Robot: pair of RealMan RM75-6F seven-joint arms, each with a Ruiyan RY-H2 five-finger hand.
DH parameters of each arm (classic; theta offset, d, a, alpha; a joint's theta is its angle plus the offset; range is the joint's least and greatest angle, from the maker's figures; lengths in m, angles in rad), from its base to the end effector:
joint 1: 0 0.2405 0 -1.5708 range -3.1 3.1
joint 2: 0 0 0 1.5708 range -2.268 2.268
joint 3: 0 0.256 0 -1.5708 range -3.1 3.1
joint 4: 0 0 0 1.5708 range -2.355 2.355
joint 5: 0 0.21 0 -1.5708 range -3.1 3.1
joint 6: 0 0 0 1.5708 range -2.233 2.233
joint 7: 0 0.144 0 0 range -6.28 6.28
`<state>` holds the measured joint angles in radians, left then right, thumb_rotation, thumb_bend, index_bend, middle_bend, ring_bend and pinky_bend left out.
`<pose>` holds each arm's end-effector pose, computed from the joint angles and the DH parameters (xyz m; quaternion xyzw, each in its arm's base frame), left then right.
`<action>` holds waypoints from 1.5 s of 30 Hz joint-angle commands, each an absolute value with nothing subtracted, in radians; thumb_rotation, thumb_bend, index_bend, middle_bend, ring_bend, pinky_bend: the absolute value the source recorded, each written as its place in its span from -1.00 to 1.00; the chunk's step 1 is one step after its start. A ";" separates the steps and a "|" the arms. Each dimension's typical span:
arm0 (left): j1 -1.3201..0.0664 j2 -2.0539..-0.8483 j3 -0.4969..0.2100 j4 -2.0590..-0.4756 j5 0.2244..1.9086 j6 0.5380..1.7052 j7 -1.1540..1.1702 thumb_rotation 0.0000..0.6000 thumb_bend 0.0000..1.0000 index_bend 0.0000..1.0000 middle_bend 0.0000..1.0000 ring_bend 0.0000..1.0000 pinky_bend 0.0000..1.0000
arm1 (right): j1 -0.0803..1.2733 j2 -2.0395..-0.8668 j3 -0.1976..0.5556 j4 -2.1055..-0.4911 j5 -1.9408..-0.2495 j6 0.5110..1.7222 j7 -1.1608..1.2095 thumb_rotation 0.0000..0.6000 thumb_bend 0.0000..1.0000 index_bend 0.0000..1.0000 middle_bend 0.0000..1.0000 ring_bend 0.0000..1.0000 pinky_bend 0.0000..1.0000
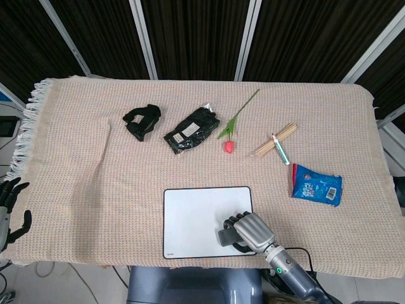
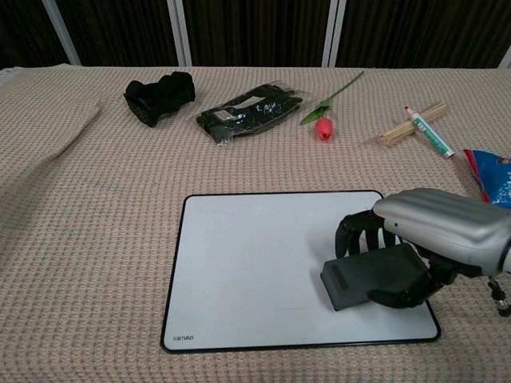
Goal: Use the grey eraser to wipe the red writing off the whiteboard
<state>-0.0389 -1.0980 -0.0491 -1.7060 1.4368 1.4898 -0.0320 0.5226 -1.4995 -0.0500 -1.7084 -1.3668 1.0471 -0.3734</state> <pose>-0.3099 0.1652 0.1607 -0.5454 -0.4438 -0.3963 0.5903 -0.1735 -0.2244 -0.0301 0.7904 -0.3891 0.3412 0.3278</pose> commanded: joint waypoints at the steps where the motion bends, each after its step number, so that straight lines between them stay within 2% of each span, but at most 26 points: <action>1: -0.039 -1.098 -0.050 -1.706 1.437 1.490 -0.032 1.00 0.05 -0.70 -0.91 -1.00 -0.90 | 0.536 -1.519 -0.016 -1.673 -1.343 1.032 -0.360 1.00 -0.11 0.01 0.01 0.01 -0.11; 9: -0.038 -1.097 -0.049 -1.706 1.437 1.492 -0.033 1.00 0.05 -0.70 -0.91 -1.00 -0.90 | 0.567 -1.541 0.039 -1.615 -1.303 0.999 -0.353 1.00 -0.10 0.01 0.01 0.01 -0.11; 25: -0.038 -1.098 -0.048 -1.707 1.440 1.492 -0.028 1.00 0.05 -0.70 -0.91 -1.00 -0.90 | 0.601 -1.556 0.081 -1.571 -1.280 0.974 -0.343 1.00 -0.10 0.01 0.01 0.01 -0.11; 45: -0.038 -1.101 -0.047 -1.706 1.440 1.491 -0.022 1.00 0.05 -0.70 -0.91 -1.00 -0.89 | 0.532 -1.471 -0.017 -1.649 -1.338 1.021 -0.330 1.00 -0.10 0.01 0.01 0.01 -0.11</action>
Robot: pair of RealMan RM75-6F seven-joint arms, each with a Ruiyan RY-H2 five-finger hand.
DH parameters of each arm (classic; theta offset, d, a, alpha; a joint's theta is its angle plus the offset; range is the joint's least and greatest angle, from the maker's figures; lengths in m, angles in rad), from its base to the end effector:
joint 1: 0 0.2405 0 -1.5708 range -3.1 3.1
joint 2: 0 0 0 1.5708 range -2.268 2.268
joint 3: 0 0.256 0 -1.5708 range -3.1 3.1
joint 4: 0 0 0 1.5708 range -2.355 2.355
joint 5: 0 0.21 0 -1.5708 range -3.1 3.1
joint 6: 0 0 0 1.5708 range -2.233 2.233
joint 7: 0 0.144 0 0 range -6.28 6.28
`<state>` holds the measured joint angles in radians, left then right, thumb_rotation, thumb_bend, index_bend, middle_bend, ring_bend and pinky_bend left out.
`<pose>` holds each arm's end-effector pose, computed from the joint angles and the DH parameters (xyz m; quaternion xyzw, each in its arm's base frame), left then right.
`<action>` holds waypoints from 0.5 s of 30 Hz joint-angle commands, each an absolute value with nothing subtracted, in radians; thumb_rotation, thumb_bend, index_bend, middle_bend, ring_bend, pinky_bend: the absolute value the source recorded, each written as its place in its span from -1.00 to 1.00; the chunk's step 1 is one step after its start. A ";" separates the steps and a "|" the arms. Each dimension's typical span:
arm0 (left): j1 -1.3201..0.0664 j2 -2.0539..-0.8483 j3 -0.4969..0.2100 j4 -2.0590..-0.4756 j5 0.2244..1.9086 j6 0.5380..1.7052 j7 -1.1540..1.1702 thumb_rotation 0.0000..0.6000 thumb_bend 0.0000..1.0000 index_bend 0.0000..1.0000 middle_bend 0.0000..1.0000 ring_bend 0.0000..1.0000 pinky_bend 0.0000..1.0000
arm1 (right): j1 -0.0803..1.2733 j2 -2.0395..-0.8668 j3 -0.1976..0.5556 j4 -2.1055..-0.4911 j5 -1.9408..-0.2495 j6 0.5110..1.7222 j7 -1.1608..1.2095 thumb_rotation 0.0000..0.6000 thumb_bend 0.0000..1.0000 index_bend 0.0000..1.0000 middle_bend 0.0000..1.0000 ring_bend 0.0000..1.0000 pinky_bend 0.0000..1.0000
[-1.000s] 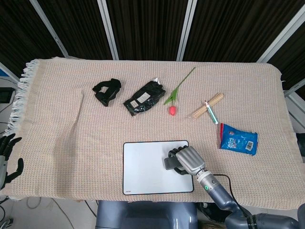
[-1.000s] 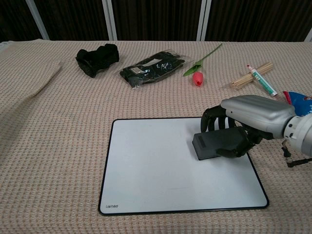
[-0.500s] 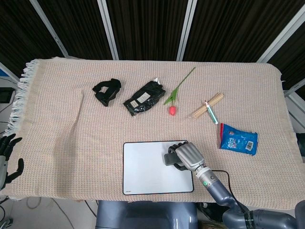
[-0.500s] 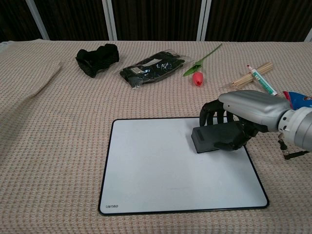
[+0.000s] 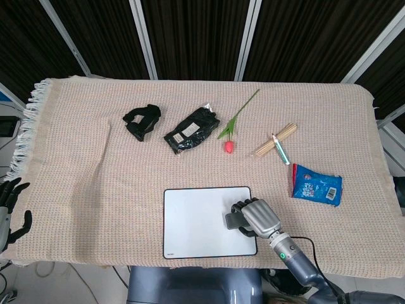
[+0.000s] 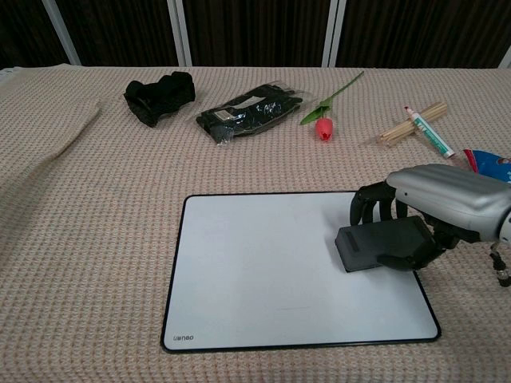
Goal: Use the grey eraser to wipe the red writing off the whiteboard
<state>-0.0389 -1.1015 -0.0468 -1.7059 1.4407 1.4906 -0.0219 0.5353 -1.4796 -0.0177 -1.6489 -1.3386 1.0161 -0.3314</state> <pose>-0.3093 0.1647 0.1593 -0.5485 -0.4417 -0.3944 0.5903 -0.1887 -0.2445 -0.0237 0.7843 -0.3927 0.3292 0.3497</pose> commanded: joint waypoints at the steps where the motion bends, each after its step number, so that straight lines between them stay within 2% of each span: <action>1: -0.038 -1.101 -0.047 -1.706 1.440 1.492 -0.023 1.00 0.05 -0.70 -0.91 -1.00 -0.89 | 0.531 -1.466 -0.015 -1.650 -1.337 1.022 -0.328 1.00 -0.10 0.01 0.01 0.01 -0.11; 15: -0.038 -1.101 -0.047 -1.707 1.440 1.491 -0.023 1.00 0.05 -0.70 -0.91 -1.00 -0.89 | 0.495 -1.306 0.010 -1.675 -1.276 1.053 -0.309 1.00 -0.10 0.01 0.00 0.00 -0.10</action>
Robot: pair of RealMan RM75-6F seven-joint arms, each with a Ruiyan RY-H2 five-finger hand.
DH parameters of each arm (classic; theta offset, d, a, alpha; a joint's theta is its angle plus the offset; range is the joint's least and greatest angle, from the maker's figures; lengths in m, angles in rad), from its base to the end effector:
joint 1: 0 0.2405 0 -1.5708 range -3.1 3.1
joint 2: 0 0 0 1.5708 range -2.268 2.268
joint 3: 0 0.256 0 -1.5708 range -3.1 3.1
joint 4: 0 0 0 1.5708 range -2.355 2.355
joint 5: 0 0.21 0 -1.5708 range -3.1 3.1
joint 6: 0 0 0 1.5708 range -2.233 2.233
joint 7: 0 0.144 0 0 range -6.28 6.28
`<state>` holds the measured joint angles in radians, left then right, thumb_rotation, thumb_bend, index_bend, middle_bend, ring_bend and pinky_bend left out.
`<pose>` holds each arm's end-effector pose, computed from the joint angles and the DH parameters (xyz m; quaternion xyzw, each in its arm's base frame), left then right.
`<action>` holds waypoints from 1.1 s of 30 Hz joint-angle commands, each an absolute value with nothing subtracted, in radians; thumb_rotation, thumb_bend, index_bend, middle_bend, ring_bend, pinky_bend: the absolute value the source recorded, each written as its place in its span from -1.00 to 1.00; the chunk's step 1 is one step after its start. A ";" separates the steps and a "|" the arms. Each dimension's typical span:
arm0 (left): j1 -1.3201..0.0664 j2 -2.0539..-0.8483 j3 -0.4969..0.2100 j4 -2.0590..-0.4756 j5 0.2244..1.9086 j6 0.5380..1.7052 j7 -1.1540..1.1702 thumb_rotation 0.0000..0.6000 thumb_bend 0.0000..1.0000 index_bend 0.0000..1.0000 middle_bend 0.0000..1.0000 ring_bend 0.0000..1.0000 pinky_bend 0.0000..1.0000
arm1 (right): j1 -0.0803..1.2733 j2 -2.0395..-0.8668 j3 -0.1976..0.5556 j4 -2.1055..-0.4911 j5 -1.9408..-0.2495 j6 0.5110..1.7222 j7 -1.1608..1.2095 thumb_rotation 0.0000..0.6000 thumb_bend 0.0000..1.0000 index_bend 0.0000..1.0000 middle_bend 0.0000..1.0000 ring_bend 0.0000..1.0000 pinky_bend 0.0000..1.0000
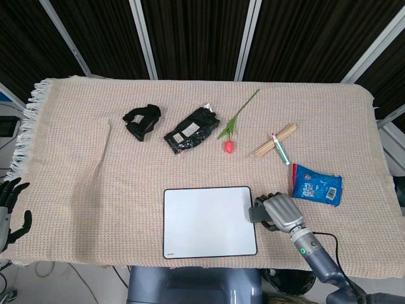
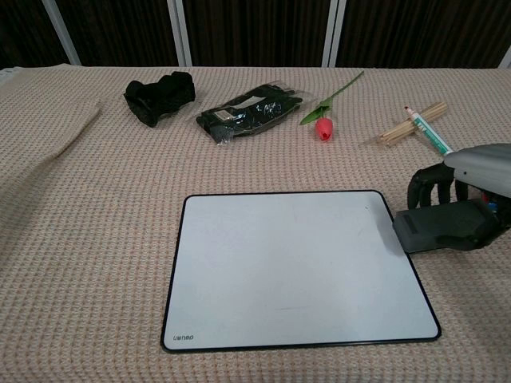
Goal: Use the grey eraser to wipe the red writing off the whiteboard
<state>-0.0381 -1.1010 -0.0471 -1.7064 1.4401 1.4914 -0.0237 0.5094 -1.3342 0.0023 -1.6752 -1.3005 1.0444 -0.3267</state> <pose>-0.3094 0.1645 0.1596 -0.5475 -0.4422 -0.3949 0.5905 -0.2196 -0.2609 0.0253 0.7650 -0.3842 0.3067 0.4160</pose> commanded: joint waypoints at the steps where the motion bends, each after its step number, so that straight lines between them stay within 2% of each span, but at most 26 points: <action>1: -0.039 -1.102 -0.047 -1.707 1.440 1.490 -0.021 1.00 0.06 -0.70 -0.91 -1.00 -0.89 | 0.491 -1.295 0.013 -1.673 -1.268 1.053 -0.298 1.00 -0.10 0.01 0.00 0.00 -0.10; 12: -0.039 -1.107 -0.048 -1.707 1.437 1.491 -0.013 1.00 0.05 -0.70 -0.91 -1.00 -0.89 | 0.456 -1.269 0.024 -1.605 -1.231 1.050 -0.202 1.00 -0.10 0.01 -0.07 -0.04 -0.10; 15: -0.039 -1.106 -0.048 -1.707 1.436 1.491 -0.014 1.00 0.05 -0.70 -0.91 -1.00 -0.89 | 0.450 -1.273 0.021 -1.592 -1.231 1.043 -0.187 1.00 -0.15 -0.01 -0.09 -0.05 -0.10; 17: -0.039 -1.106 -0.048 -1.706 1.437 1.491 -0.014 1.00 0.05 -0.70 -0.91 -1.00 -0.89 | 0.447 -1.276 0.018 -1.584 -1.233 1.041 -0.184 1.00 -0.22 -0.08 -0.13 -0.07 -0.10; 20: -0.039 -1.106 -0.046 -1.706 1.439 1.491 -0.013 1.00 0.07 -0.70 -0.91 -1.00 -0.89 | 0.443 -1.283 0.015 -1.573 -1.232 1.035 -0.175 1.00 -0.38 -0.31 -0.23 -0.14 -0.11; 22: -0.038 -1.106 -0.046 -1.707 1.439 1.491 -0.013 1.00 0.08 -0.70 -0.91 -1.00 -0.89 | 0.441 -1.284 0.015 -1.572 -1.235 1.032 -0.165 1.00 -0.51 -0.53 -0.36 -0.22 -0.15; 25: -0.038 -1.105 -0.047 -1.707 1.438 1.491 -0.013 1.00 0.08 -0.70 -0.91 -1.00 -0.89 | 0.437 -1.278 0.015 -1.572 -1.256 1.035 -0.142 1.00 -0.73 -0.74 -0.61 -0.39 -0.30; 29: -0.039 -1.105 -0.046 -1.706 1.439 1.490 -0.013 1.00 0.08 -0.70 -0.91 -1.00 -0.89 | 0.428 -1.261 0.017 -1.587 -1.277 1.048 -0.117 1.00 -0.90 -0.87 -0.83 -0.62 -0.53; 33: -0.038 -1.105 -0.047 -1.706 1.440 1.493 -0.014 1.00 0.08 -0.70 -0.91 -1.00 -0.89 | 0.408 -1.205 0.019 -1.643 -1.317 1.088 -0.071 1.00 -0.92 -0.89 -0.87 -0.67 -0.60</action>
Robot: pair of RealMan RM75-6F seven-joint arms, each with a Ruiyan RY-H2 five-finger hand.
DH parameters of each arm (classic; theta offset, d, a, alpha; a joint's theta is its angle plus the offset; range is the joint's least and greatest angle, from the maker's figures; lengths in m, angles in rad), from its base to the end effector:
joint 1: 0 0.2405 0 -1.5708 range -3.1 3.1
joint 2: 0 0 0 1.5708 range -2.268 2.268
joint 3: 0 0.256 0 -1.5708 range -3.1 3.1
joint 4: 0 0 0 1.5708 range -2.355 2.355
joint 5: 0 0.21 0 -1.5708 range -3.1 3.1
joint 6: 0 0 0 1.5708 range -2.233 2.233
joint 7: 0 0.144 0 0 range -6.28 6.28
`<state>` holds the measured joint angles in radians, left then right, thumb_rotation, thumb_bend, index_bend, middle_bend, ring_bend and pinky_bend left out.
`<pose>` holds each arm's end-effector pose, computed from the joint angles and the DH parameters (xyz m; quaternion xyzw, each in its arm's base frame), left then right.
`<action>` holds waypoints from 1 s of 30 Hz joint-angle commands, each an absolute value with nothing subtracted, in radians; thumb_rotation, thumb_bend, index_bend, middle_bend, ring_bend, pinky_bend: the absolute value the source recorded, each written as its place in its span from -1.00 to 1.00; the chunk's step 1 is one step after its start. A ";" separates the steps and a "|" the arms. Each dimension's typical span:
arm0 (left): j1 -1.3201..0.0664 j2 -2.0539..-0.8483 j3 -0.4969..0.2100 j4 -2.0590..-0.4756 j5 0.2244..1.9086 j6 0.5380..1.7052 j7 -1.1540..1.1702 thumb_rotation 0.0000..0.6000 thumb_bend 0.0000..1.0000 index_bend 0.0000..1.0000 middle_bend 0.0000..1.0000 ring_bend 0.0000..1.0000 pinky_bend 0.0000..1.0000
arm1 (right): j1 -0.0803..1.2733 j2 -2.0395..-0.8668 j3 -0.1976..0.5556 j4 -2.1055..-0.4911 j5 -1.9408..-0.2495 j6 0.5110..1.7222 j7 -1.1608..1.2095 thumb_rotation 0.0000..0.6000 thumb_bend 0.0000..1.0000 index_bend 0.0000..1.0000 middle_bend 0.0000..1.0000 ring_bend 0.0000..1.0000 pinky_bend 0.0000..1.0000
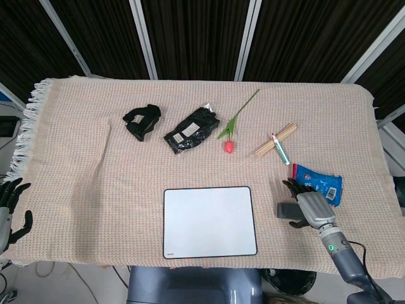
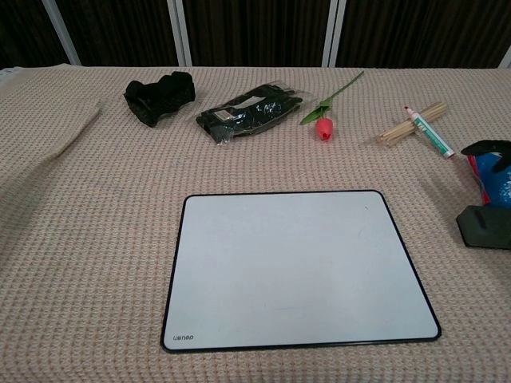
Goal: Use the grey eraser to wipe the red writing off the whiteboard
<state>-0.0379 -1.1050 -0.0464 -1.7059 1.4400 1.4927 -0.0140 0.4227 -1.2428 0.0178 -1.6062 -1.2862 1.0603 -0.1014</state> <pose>-0.3092 0.1643 0.1584 -0.5488 -0.4405 -0.3930 0.5918 -0.2734 -0.2607 0.0668 0.6954 -0.4559 0.3091 0.4615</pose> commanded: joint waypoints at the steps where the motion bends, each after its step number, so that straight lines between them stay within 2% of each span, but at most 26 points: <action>1: -0.038 -1.105 -0.047 -1.706 1.440 1.493 -0.014 1.00 0.08 -0.70 -0.91 -1.00 -0.89 | 0.402 -1.192 0.019 -1.656 -1.329 1.101 -0.062 1.00 -0.92 -0.90 -0.87 -0.68 -0.61; 9: -0.037 -1.105 -0.048 -1.706 1.441 1.496 -0.016 1.00 0.08 -0.70 -0.91 -1.00 -0.89 | 0.298 -1.065 0.007 -1.744 -1.440 1.301 -0.012 1.00 -0.91 -0.90 -0.88 -0.70 -0.66; 17: -0.036 -1.106 -0.046 -1.706 1.445 1.499 -0.016 1.00 0.08 -0.70 -0.91 -1.00 -0.89 | 0.189 -1.076 -0.011 -1.680 -1.522 1.489 -0.037 1.00 -0.91 -0.98 -0.93 -0.76 -0.68; 22: -0.035 -1.105 -0.048 -1.707 1.444 1.502 -0.018 1.00 0.08 -0.70 -0.91 -1.00 -0.89 | 0.138 -1.112 -0.022 -1.631 -1.523 1.537 -0.059 1.00 -0.91 -1.00 -1.00 -0.84 -0.69; 30: -0.034 -1.103 -0.050 -1.707 1.443 1.504 -0.023 1.00 0.08 -0.70 -0.91 -1.00 -0.89 | 0.114 -1.172 -0.002 -1.538 -1.513 1.554 -0.066 1.00 -0.91 -1.00 -1.00 -0.84 -0.69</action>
